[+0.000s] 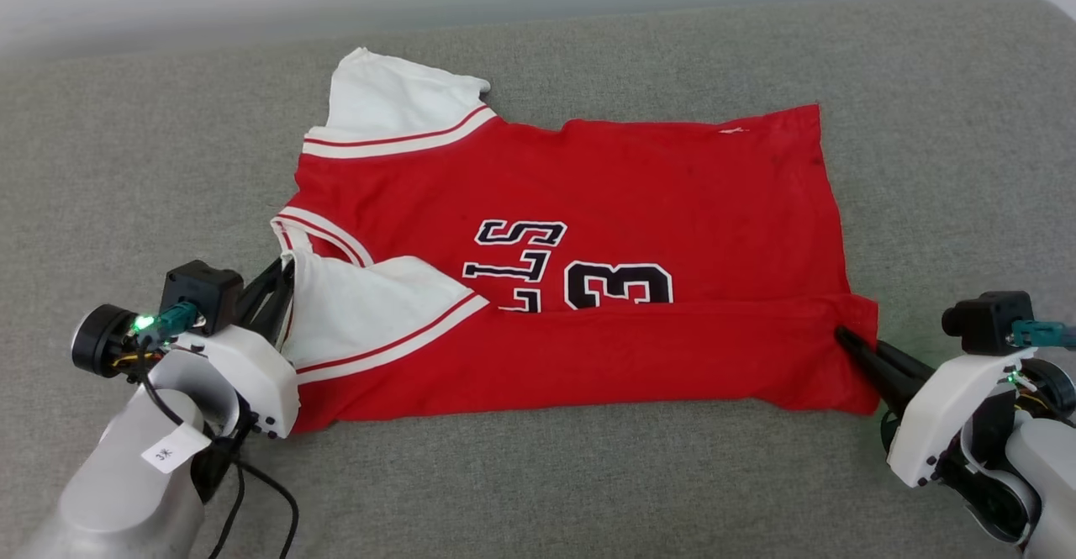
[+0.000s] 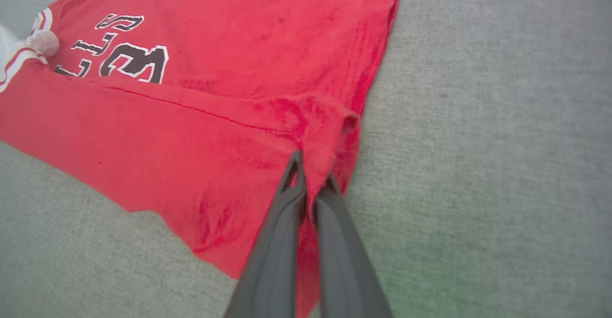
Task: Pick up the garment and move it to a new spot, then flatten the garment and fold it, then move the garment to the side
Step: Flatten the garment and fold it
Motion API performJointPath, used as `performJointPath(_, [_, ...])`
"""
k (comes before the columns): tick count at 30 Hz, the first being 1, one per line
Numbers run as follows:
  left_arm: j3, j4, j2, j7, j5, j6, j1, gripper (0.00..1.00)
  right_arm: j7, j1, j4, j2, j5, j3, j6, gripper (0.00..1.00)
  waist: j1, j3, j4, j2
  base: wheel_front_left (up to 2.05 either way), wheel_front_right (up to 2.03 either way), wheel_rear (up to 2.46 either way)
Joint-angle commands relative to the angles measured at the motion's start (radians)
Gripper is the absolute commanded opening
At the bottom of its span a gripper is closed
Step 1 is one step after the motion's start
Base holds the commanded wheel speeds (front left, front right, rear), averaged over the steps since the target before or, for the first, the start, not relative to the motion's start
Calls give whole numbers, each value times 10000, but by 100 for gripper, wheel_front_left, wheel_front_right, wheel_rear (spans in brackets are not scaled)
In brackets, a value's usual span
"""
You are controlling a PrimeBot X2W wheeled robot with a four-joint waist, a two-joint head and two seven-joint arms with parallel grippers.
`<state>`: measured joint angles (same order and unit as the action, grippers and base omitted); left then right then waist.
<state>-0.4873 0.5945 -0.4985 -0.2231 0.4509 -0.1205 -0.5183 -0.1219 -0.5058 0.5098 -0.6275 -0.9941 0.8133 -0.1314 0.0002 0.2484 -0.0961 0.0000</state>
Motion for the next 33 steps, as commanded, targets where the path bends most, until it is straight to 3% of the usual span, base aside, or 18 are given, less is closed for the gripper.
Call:
performJointPath(1, [-147, 312, 125, -43, 30, -38, -205, 0, 55, -200, 103, 90, 17, 110, 15, 0, -2, 195, -19, 0, 0, 0, 0])
performJointPath(11, [-1075, 1886, 504, -260, 600, -94, -739, 0, -46, -567, 610, 324, -96, 579, 15, 0, -2, 330, 10, 0, 0, 0, 0])
performJointPath(13, [-1247, 2043, 414, -337, 773, -95, -858, 0, -211, -623, 646, 269, -98, 590, 15, 43, -2, 239, 47, 0, 0, 0, 0])
performJointPath(14, [-1323, 2099, 416, -344, 864, -91, -884, 11, -331, -626, 657, 234, -88, 572, 15, 97, -2, 175, 74, 0, 0, 0, 0])
performJointPath(15, [-1396, 2143, 412, -363, 961, -88, -920, 81, -477, -622, 692, 189, -57, 524, 15, 100, -2, 93, 108, 0, 0, 0, 0])
performJointPath(16, [-1416, 2135, 386, -383, 1022, -89, -995, 100, -577, -592, 705, 169, -53, 479, 15, 100, -2, 11, 141, 0, 0, 0, 0])
performJointPath(26, [-2121, 1195, -371, -28, 1779, -91, -1306, 100, -1070, 144, 295, -348, -33, -12, 15, 100, -2, -946, 533, 0, 0, 0, 0])
performJointPath(30, [-2680, 368, -842, 1365, 2638, -92, -1536, 100, -1001, 329, 215, -401, 109, -249, 15, 100, -2, -1123, 647, 0, 0, 0, 0])
performJointPath(33, [-3061, -293, -1283, 3174, 3778, -92, -1751, 100, -937, 418, 156, -339, 214, -398, 15, 100, -2, -1191, 689, 0, 0, 0, 0])
